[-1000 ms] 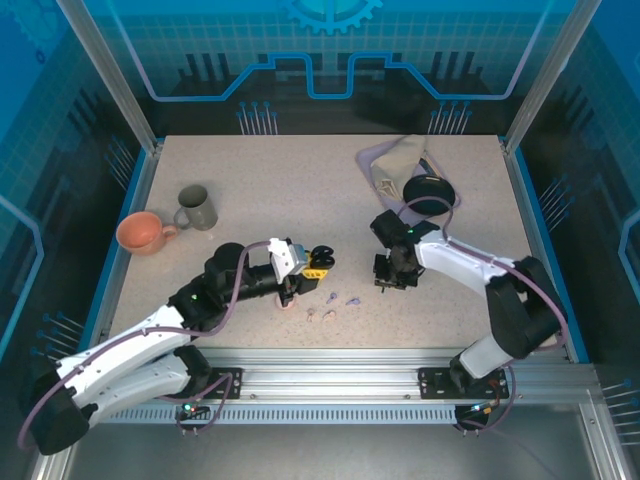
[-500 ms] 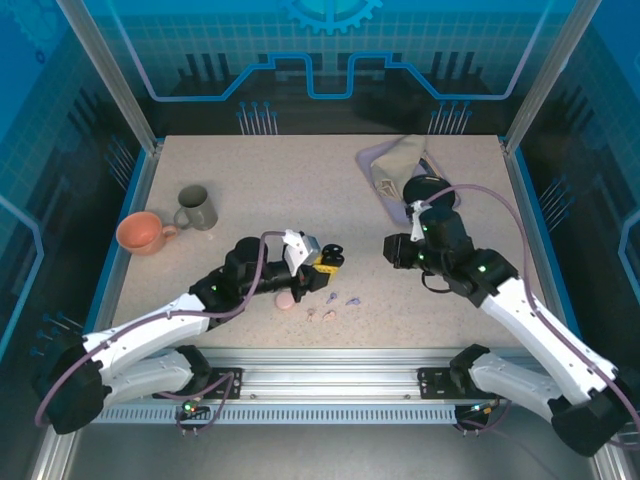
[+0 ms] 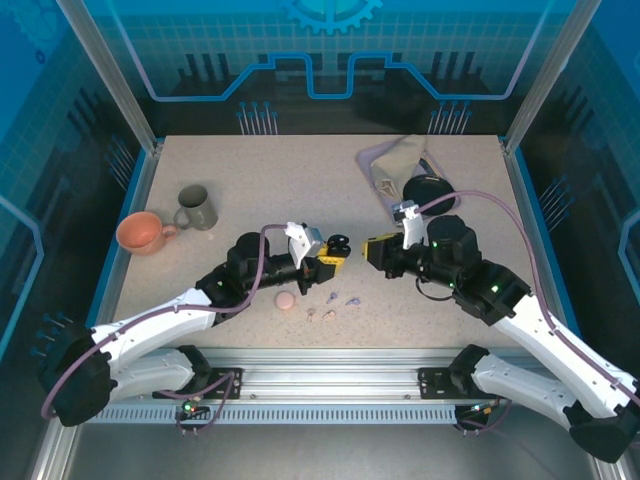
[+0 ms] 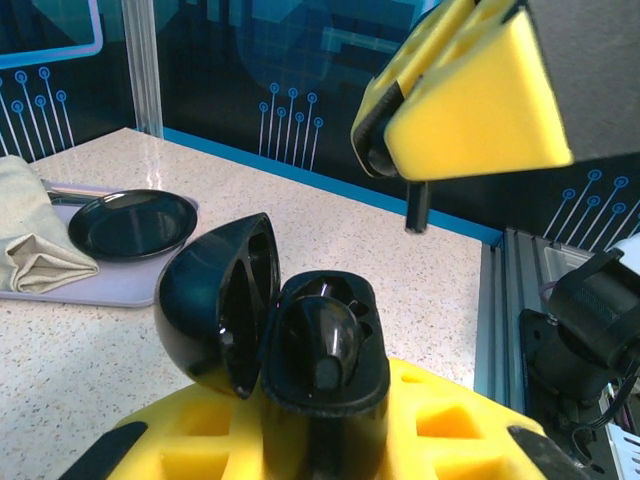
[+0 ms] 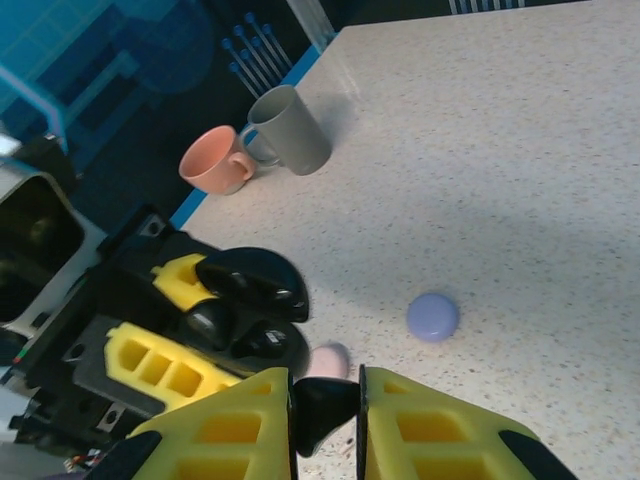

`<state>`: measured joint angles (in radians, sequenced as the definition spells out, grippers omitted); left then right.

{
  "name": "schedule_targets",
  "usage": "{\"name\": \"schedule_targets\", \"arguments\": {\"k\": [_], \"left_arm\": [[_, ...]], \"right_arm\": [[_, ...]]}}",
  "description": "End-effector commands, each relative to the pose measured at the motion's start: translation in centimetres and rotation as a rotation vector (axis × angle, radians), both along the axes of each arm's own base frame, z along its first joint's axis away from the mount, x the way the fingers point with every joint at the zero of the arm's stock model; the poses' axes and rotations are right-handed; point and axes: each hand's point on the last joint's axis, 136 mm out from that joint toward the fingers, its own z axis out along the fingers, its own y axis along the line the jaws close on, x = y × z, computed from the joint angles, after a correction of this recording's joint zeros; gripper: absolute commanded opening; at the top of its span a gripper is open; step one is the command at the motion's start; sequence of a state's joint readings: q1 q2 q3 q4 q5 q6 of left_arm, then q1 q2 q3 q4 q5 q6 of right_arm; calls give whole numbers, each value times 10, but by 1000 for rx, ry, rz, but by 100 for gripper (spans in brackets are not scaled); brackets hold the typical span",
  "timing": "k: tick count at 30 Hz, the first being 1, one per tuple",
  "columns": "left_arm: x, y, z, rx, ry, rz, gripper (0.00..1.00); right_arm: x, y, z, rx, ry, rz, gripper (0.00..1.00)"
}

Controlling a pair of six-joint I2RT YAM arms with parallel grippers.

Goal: Insert the wireless bluetooth earbuds into the charging case

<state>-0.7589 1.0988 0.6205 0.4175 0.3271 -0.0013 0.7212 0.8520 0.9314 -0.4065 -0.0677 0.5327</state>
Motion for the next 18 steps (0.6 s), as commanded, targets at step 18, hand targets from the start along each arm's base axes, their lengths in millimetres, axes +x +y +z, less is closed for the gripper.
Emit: {"name": "schedule_targets", "arguments": {"k": [18], "left_arm": [[-5, -8, 23, -31, -65, -52, 0]], "right_arm": [[9, 34, 43, -11, -157, 28, 21]]}}
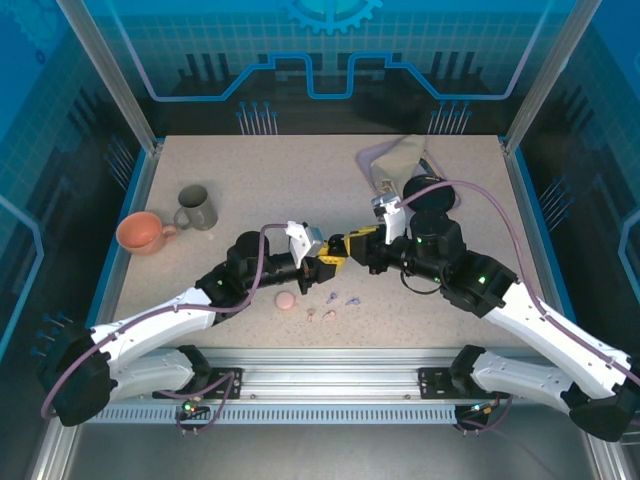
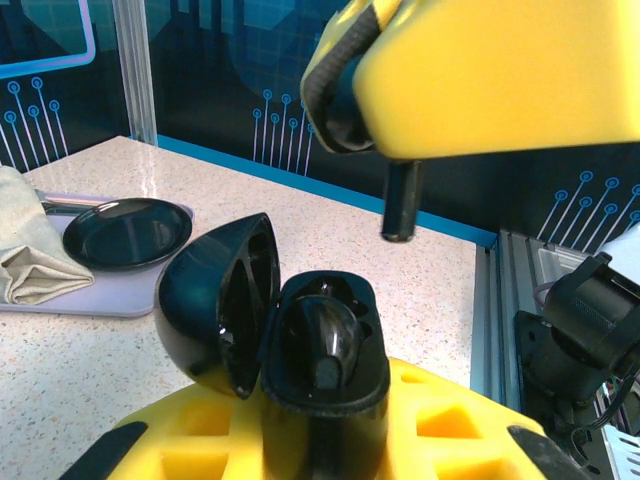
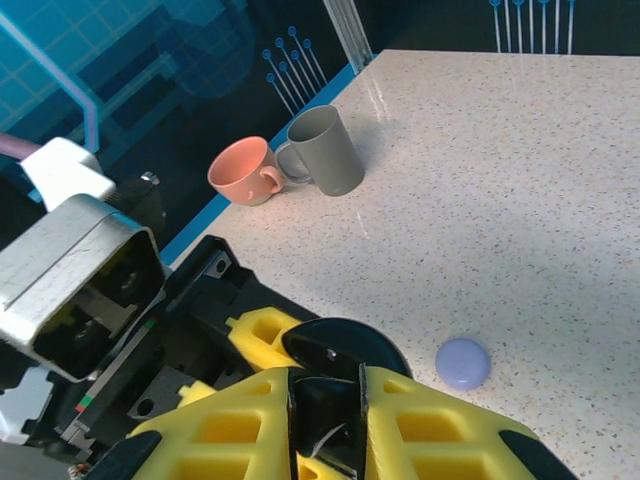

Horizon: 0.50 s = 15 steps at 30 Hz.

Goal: Insert the wireless bluetooth earbuds into the charging case

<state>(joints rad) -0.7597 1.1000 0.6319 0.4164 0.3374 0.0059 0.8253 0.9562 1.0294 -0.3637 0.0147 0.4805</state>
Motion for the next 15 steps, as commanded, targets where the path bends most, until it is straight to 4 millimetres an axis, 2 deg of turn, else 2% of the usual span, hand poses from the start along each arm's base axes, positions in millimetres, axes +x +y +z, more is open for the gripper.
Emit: {"name": "schedule_targets", "arguments": {"k": [1, 15], "left_arm": [[-4, -6, 18, -28, -55, -40, 0], [-5, -6, 20, -29, -60, -40, 0]], "right_arm": [[5, 3, 18, 6, -70, -19, 21], [5, 7, -1, -54, -44, -14, 20]]}}
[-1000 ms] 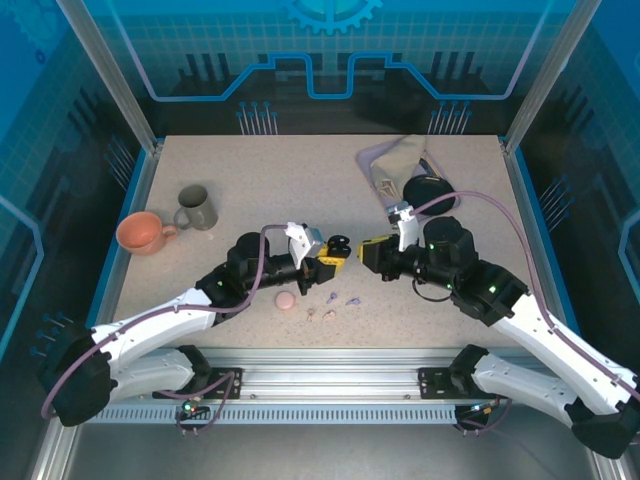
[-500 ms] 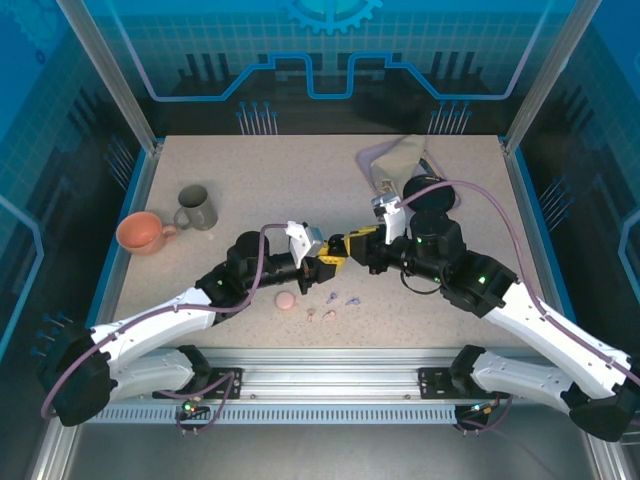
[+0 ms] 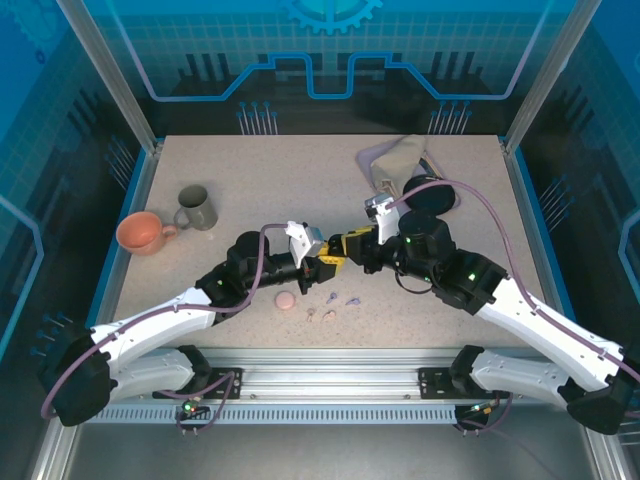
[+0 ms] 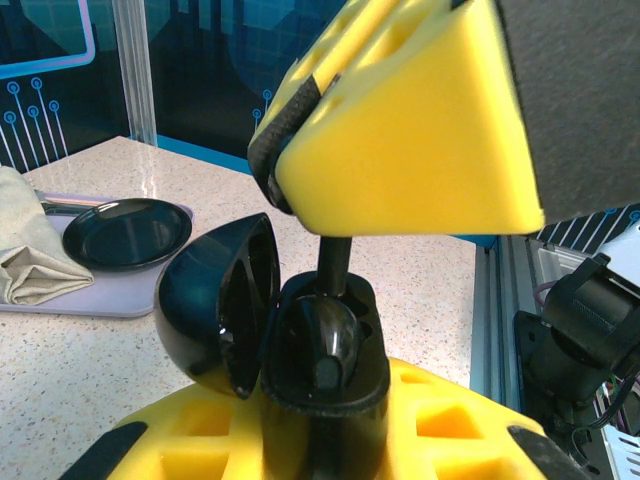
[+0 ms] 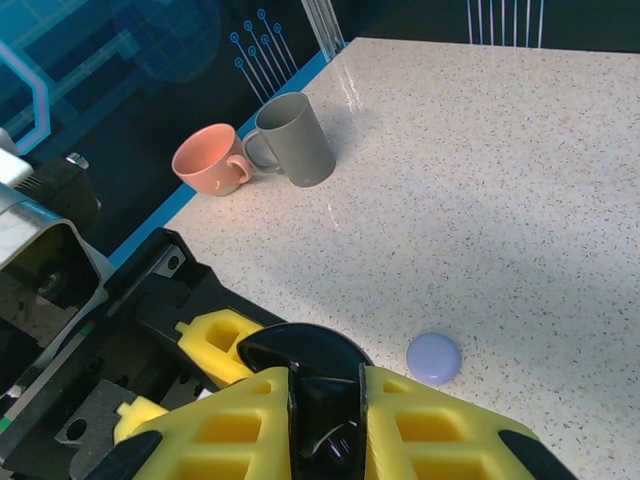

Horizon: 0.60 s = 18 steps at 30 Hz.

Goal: Insert the wireless bluetooth earbuds into the charging case

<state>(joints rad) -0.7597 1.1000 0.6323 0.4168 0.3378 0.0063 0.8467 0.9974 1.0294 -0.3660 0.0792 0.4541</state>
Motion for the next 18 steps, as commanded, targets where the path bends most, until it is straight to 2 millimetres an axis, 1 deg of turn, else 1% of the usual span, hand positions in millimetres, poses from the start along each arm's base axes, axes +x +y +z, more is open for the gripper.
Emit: {"name": "schedule_targets", "arguments": {"k": [1, 13, 18], "left_arm": [[-4, -6, 20, -29, -60, -38, 0], [-4, -5, 19, -24, -59, -34, 0], [-4, -5, 18, -22, -58, -33, 0]], "right_arm": [[-4, 4, 12, 7, -32, 16, 20], [-10, 5, 0, -23, 3, 39, 20], [-11, 11, -4, -31, 21, 58, 21]]}}
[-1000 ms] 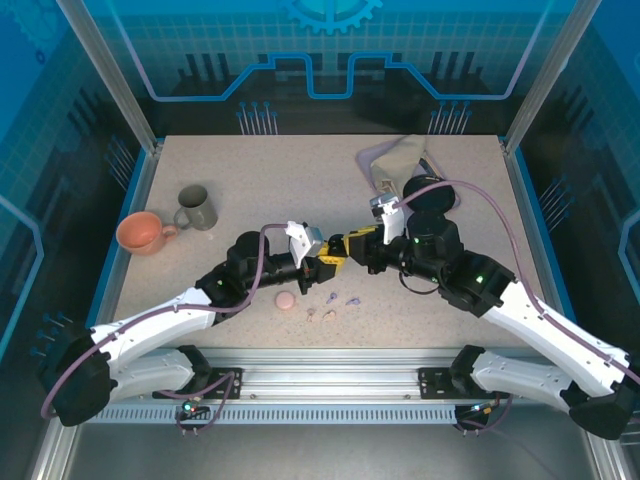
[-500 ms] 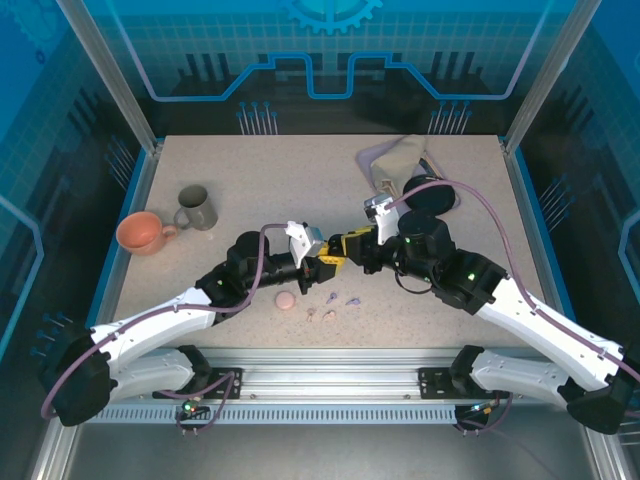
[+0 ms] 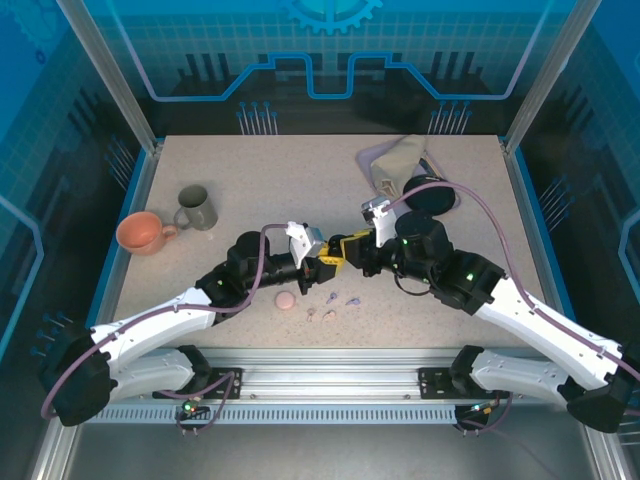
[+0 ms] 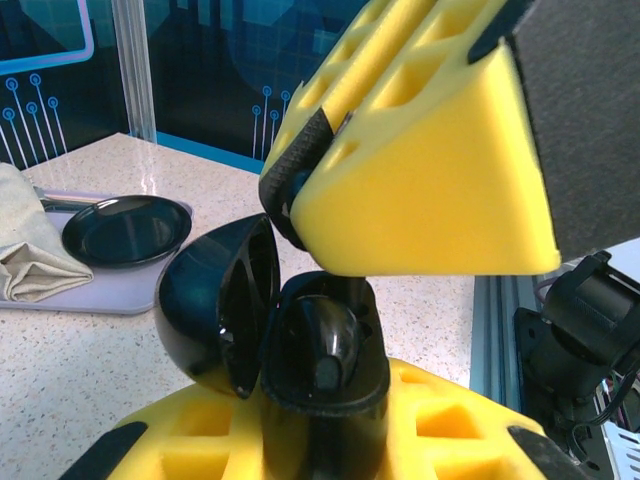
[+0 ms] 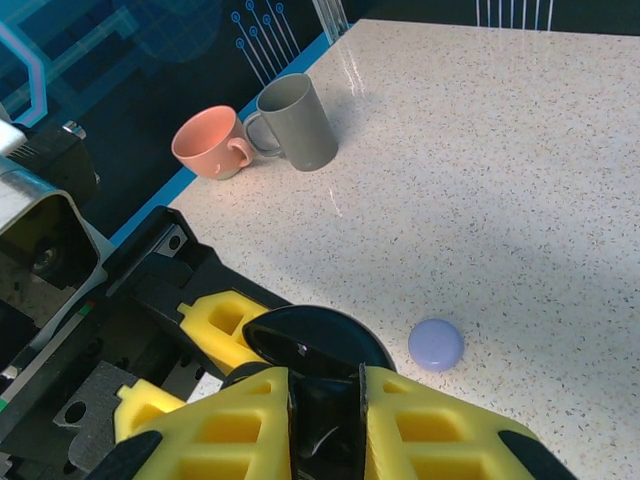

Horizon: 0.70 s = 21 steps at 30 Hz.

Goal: Insert the wireless bluetooth earbuds into the charging case

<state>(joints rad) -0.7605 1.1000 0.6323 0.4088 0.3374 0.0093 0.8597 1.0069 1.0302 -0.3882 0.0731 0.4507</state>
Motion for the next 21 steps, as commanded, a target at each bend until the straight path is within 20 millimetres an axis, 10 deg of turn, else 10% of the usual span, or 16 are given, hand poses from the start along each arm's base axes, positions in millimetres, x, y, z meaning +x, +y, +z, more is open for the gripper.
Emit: {"name": "schedule_targets", "arguments": {"k": [1, 21], "left_arm": [[-4, -5, 22, -32, -65, -33, 0], [-4, -4, 20, -31, -62, -31, 0]], "right_arm": [[-6, 8, 3, -11, 6, 39, 21], [-7, -1, 21, 10, -11, 9, 45]]}}
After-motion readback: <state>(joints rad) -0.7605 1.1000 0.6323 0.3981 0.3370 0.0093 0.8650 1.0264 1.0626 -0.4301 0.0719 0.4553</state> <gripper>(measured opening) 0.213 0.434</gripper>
